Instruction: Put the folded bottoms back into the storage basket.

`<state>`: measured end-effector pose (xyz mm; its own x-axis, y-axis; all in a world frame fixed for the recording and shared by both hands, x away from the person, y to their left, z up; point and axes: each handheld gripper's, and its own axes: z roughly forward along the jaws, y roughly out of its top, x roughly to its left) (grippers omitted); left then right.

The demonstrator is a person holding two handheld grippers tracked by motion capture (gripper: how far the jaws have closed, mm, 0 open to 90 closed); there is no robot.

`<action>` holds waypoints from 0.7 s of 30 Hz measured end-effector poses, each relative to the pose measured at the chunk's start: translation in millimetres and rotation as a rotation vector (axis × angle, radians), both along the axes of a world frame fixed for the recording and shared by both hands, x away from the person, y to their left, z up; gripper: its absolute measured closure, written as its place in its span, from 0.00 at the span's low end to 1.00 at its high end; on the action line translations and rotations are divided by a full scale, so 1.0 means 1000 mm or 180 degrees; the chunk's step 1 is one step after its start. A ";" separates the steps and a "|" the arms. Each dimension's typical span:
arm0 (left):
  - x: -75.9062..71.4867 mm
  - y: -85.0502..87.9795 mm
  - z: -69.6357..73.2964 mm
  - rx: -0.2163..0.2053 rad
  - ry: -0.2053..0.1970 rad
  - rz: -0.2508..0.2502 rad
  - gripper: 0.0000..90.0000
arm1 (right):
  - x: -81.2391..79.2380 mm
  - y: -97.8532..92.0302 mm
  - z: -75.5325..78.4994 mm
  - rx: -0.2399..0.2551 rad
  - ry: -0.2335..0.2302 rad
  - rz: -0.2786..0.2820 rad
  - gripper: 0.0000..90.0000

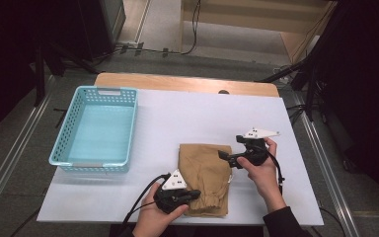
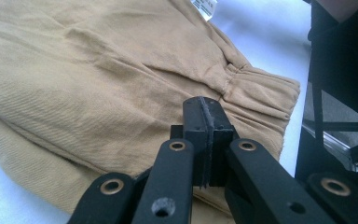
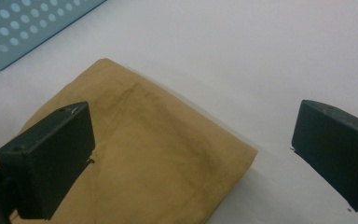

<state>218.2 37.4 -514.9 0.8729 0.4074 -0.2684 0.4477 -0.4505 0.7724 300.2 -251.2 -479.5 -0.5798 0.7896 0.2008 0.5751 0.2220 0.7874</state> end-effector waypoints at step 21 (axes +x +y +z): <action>0.000 0.000 0.000 -0.0002 0.0010 -0.0001 0.99 | 0.011 -0.004 -0.037 -0.0092 0.0225 -0.0159 0.23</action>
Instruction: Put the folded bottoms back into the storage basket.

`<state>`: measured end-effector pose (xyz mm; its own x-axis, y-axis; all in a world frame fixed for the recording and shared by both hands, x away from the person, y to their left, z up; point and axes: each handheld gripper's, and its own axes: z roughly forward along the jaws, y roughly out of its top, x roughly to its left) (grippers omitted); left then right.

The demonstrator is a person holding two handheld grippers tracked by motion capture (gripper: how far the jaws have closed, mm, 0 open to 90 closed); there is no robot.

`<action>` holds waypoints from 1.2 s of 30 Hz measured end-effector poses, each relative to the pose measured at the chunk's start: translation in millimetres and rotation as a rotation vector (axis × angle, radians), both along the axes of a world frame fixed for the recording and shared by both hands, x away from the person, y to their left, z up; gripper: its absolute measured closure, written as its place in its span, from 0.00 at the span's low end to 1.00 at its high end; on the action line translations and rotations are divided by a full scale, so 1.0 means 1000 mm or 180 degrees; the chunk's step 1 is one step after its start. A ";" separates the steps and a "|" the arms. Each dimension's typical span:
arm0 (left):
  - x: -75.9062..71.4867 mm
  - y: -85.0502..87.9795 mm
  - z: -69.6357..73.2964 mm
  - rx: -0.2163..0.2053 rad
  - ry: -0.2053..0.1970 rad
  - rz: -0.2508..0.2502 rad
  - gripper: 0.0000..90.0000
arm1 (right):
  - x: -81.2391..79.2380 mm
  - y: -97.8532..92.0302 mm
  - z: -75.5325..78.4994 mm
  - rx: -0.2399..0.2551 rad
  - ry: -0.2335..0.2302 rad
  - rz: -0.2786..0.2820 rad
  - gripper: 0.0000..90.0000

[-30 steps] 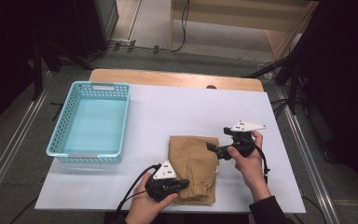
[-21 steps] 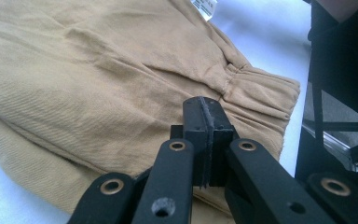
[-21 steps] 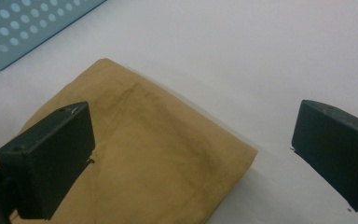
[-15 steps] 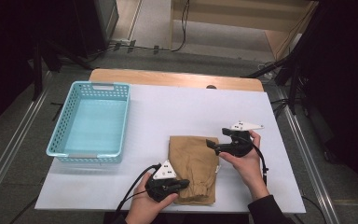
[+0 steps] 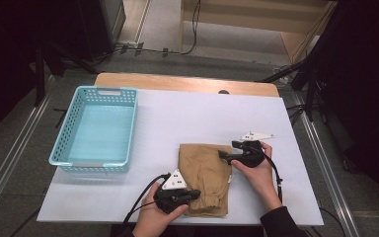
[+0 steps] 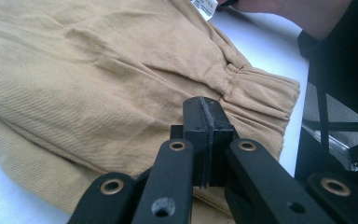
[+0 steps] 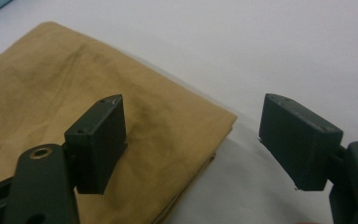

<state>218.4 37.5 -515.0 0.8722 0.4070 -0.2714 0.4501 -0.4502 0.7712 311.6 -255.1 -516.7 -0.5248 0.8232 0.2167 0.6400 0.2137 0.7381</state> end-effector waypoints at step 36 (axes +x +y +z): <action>0.000 0.000 0.000 -0.0007 0.0008 -0.0004 0.99 | -0.005 0.011 -0.007 -0.0177 -0.0051 0.0366 0.83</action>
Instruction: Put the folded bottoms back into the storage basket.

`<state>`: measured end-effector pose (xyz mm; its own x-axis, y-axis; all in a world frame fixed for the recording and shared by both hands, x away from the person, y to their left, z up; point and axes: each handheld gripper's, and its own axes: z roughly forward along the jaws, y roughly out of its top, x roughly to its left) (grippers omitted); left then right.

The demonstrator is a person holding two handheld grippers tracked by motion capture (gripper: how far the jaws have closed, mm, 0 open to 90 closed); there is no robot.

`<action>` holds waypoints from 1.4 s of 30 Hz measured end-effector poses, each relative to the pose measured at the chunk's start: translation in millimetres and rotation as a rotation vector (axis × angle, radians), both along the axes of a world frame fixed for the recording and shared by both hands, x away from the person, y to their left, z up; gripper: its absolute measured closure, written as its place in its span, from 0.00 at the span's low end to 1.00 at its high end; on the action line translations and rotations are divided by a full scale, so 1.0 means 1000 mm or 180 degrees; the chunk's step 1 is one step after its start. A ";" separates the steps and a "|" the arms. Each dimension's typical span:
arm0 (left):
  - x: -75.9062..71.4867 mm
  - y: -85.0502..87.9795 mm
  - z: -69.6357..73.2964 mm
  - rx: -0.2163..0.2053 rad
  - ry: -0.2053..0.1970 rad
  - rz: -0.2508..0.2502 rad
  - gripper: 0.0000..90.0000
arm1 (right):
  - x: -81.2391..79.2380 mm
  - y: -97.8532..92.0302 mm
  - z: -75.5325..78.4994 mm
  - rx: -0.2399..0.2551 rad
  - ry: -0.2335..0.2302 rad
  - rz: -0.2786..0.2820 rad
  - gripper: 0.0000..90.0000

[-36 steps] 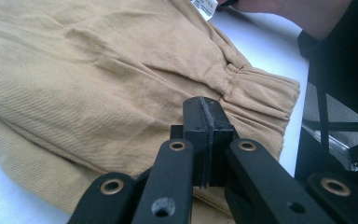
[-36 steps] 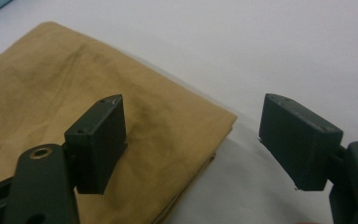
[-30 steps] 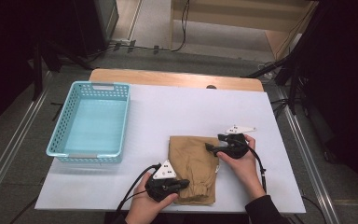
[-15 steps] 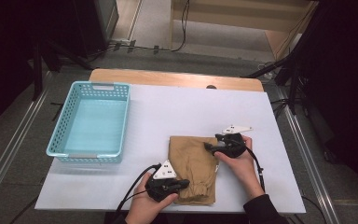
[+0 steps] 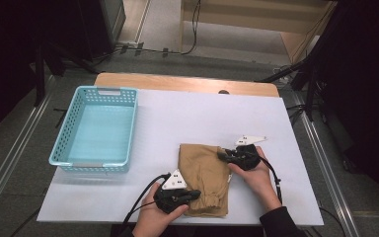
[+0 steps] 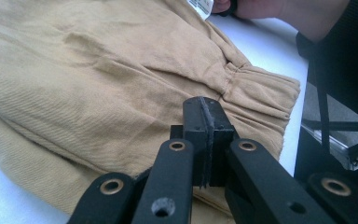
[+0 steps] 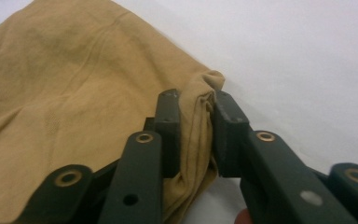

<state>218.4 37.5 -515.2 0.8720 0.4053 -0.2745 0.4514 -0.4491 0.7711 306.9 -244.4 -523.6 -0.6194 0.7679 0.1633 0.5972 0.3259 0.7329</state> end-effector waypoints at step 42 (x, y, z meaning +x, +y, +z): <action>-0.007 -0.003 0.004 0.0197 -0.0137 0.0573 0.00 | -0.050 -0.031 0.025 0.0219 -0.0513 -0.0208 0.85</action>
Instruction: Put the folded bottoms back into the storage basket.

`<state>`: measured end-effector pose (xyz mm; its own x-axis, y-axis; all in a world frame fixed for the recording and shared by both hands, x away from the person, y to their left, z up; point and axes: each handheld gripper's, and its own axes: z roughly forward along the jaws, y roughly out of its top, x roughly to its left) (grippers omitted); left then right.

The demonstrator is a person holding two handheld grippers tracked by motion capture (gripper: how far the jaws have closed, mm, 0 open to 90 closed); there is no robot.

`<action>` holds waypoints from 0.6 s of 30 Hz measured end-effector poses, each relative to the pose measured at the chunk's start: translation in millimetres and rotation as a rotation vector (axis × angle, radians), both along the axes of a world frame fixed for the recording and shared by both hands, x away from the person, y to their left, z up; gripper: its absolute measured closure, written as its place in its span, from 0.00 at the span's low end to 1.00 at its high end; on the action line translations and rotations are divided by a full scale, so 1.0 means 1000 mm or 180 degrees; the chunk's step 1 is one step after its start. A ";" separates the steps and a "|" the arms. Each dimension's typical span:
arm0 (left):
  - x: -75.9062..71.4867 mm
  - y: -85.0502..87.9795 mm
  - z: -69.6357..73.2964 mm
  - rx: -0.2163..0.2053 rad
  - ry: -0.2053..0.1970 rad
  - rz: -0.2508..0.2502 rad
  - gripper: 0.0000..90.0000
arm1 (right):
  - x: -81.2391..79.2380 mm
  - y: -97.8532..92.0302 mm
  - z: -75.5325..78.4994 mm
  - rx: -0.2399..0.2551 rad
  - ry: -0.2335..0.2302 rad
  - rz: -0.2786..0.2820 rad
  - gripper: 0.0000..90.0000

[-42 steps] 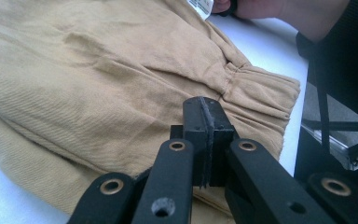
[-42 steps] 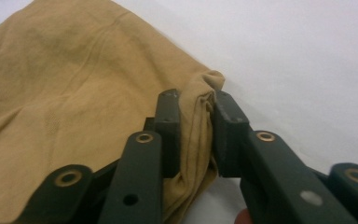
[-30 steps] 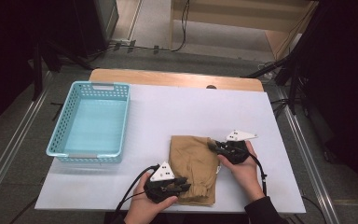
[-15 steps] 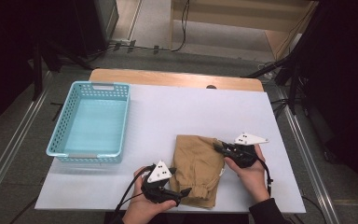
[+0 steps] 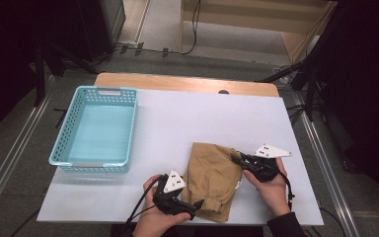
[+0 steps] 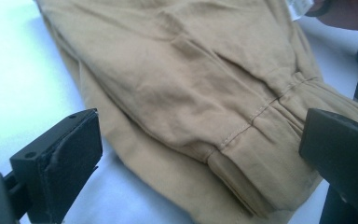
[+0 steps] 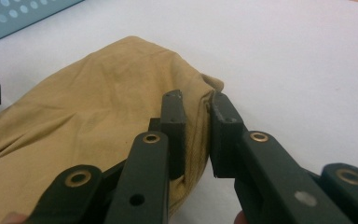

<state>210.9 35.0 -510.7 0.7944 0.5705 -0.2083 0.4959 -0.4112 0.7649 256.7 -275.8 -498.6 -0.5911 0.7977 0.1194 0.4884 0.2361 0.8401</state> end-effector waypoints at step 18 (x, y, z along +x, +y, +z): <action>-0.001 -0.010 -0.004 0.0254 0.0096 -0.0041 0.13 | -0.016 -0.009 0.001 -0.0057 -0.0080 -0.0067 0.85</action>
<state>209.6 24.7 -514.6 0.7958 0.5762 -0.1865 0.5125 -0.4766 0.7143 241.0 -284.3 -497.4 -0.5767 0.8119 0.0904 0.4723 0.2411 0.8478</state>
